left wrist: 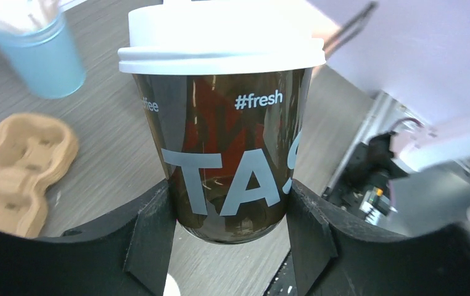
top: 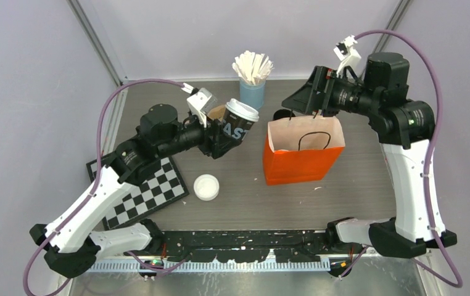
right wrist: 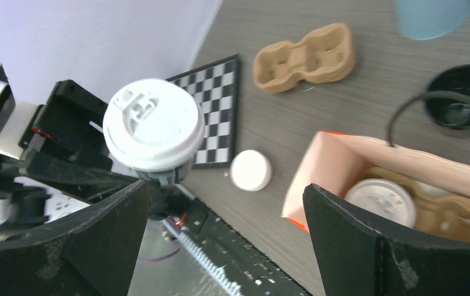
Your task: Pack the takeout coffee
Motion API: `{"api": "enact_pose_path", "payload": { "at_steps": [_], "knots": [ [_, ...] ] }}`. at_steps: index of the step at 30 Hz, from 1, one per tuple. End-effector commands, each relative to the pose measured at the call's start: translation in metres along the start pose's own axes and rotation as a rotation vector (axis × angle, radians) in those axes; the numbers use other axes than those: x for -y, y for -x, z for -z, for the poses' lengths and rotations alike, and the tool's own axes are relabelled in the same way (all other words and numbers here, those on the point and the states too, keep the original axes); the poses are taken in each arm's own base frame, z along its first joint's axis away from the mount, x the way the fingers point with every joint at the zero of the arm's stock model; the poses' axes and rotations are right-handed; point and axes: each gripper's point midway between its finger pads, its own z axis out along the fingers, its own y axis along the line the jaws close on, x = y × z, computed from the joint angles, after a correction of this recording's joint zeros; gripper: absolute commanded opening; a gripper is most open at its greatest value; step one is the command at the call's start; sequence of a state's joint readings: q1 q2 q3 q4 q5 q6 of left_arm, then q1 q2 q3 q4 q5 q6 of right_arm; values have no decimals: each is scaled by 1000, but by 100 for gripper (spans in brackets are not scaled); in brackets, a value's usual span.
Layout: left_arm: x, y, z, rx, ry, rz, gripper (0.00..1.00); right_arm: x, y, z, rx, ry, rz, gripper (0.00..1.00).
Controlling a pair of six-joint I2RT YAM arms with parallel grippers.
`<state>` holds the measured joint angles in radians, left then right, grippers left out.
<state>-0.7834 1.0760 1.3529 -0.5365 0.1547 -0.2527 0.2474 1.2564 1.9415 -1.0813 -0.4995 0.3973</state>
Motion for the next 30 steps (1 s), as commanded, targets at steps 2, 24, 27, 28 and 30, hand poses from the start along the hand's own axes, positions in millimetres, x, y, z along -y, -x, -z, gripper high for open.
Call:
{"api": "enact_pose_path", "payload": {
  "at_steps": [2, 24, 27, 28, 30],
  "knots": [
    [49, 5, 11, -12, -292, -92, 54, -56, -3, -1, -117, 325, -104, 97],
    [71, -9, 15, -45, -518, -347, 53, -51, -93, -11, -512, 252, -153, 97],
    [70, -10, 15, -52, -516, -357, 53, -53, -92, -12, -504, 262, -161, 97],
    [70, -10, 15, -52, -516, -360, 53, -53, -92, -13, -504, 262, -167, 97],
    [70, -10, 15, -51, -518, -362, 53, -54, -91, -15, -501, 268, -172, 97]
  ]
}}
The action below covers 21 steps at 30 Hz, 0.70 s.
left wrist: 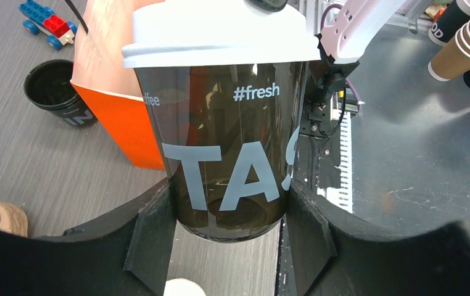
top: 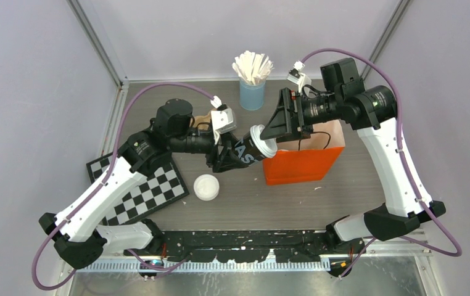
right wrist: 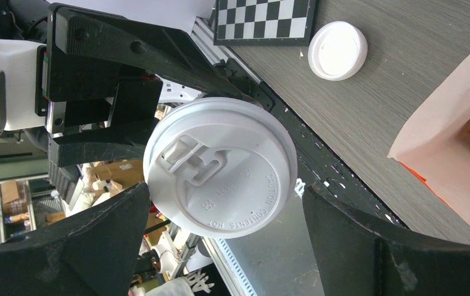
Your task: Pack the takeout coffee
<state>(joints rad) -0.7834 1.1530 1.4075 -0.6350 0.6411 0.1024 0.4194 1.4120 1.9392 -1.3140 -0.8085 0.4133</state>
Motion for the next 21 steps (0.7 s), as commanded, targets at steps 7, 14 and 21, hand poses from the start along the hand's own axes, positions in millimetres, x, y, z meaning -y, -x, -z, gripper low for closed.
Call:
{"api": "enact_pose_path", "payload": {
  "at_steps": [7, 14, 21],
  "knots": [
    [5, 23, 6, 67, -17, -81, 52, -10, -2, 2, 18, 47, 3, 92],
    [5, 23, 6, 69, -20, -83, 52, -13, -3, 1, 14, 66, 17, 82],
    [5, 24, 7, 73, -18, -101, 52, -11, -4, -2, 8, 64, 6, 75]
  ]
}}
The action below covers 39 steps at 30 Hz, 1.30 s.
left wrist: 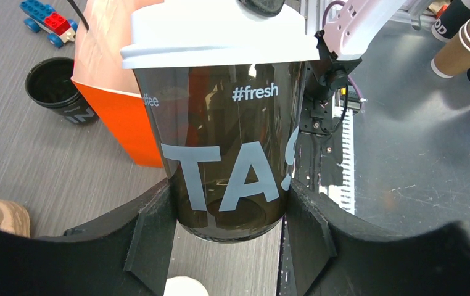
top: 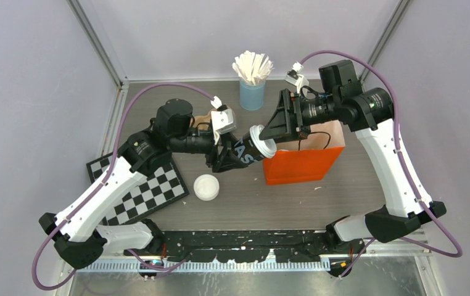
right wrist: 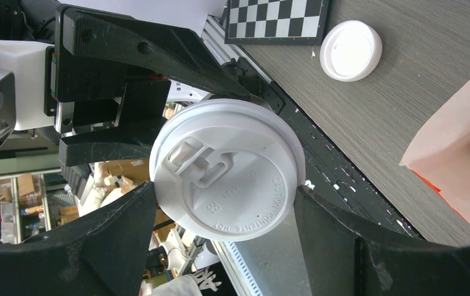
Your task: Pack the takeout coffee
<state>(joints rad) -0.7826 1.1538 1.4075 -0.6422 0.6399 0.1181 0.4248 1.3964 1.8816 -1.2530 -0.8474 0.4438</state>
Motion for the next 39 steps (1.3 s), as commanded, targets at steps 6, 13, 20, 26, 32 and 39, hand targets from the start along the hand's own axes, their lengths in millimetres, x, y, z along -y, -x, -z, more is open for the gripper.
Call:
{"api": "enact_pose_path", "payload": {
  "at_steps": [6, 13, 20, 26, 32, 39],
  "knots": [
    [5, 23, 8, 69, -16, -115, 52, -7, -1, 3, 20, 7, 11, 78],
    [6, 22, 9, 68, -18, -119, 52, -3, -5, 3, 3, -11, 3, 85],
    [6, 22, 8, 65, -26, -125, 52, -2, -12, -1, -24, -33, 31, 87],
    [6, 22, 8, 63, -28, -125, 51, 3, -18, -1, -43, -69, 56, 88],
    [7, 20, 9, 54, -31, -132, 51, 5, -19, 0, -48, -82, 65, 89],
    [6, 19, 8, 49, -29, -132, 51, 3, -16, 2, -29, -82, 93, 80]
  ]
}}
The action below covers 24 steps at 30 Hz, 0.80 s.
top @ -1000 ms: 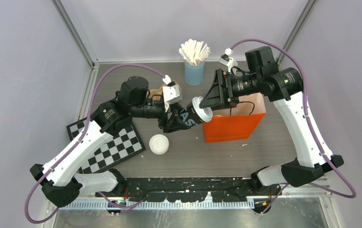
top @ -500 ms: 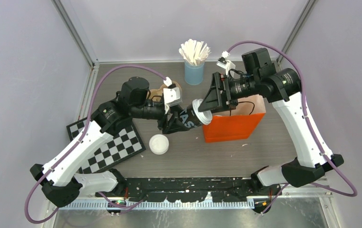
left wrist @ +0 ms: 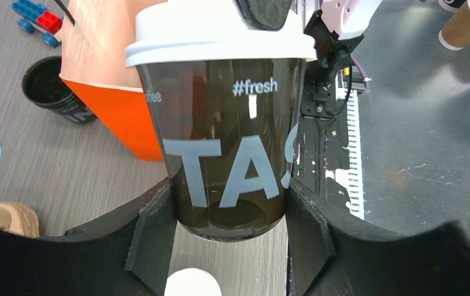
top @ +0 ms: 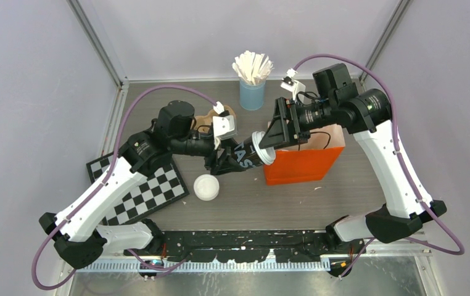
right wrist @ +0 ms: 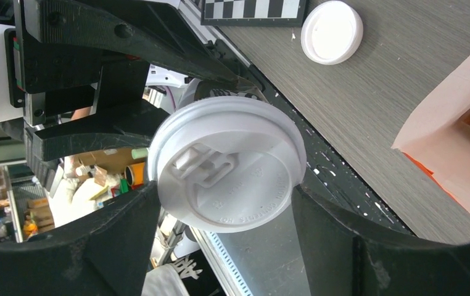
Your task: Pack the takeout coffee
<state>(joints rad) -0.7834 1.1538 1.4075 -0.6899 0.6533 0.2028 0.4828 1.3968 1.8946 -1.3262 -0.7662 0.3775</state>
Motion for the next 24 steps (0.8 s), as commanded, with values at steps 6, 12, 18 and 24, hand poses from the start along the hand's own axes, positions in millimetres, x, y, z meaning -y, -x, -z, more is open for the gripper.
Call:
{"api": "enact_pose_path", "payload": {
  "at_steps": [6, 12, 18, 24],
  "knots": [
    [-2, 29, 8, 86, 22, -80, 55, -12, 10, 9, 93, 19, 76, 75],
    [-4, 33, 11, 110, 48, -98, 50, -7, 9, 5, 91, 0, 35, 85],
    [-4, 35, 14, 126, 62, -110, 50, -5, 10, 5, 87, -13, 29, 93],
    [-5, 38, 14, 135, 65, -117, 50, -8, 11, 4, 93, 11, 29, 93]
  ]
}}
